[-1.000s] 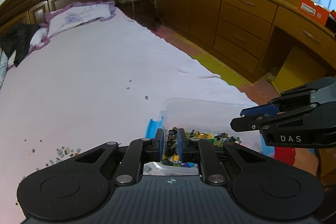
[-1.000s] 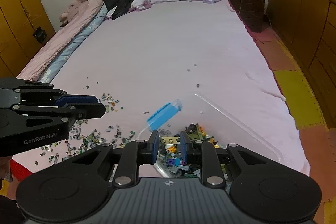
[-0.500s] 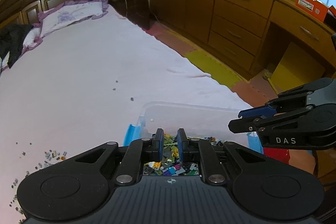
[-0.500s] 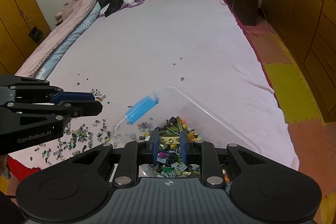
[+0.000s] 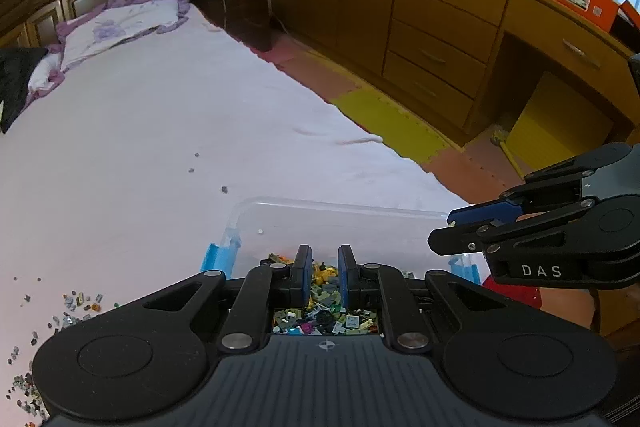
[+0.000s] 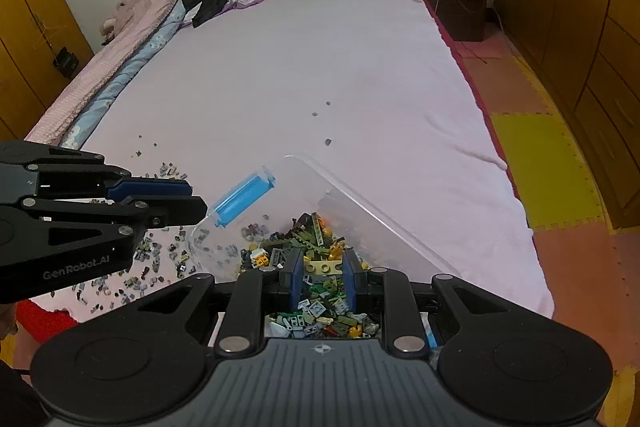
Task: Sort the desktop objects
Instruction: 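Lower both held bricks into the box and open both tools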
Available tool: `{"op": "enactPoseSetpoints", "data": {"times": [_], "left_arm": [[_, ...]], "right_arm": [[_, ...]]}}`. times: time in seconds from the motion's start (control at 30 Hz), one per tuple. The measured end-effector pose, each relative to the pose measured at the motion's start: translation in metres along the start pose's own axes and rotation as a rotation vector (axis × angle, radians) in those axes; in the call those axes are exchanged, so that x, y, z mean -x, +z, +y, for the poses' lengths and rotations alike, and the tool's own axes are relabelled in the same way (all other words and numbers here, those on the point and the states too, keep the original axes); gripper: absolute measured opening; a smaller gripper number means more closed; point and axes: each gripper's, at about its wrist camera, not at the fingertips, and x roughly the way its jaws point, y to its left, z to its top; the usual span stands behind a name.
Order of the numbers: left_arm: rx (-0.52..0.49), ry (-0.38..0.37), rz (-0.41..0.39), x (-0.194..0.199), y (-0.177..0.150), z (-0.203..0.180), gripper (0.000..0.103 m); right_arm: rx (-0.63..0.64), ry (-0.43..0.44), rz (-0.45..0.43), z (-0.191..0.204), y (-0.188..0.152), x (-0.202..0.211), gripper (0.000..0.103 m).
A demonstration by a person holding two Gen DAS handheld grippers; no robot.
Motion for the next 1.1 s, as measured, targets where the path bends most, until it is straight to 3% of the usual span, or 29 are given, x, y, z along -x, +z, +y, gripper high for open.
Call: {"op": "enactPoseSetpoints", "data": {"times": [1.1], "left_arm": [[-0.011, -0.019, 0.041, -0.020, 0.004, -0.021, 0.018]], "right_arm": [[-0.004, -0.004, 0.027, -0.012, -0.005, -0.004, 0.023]]}}
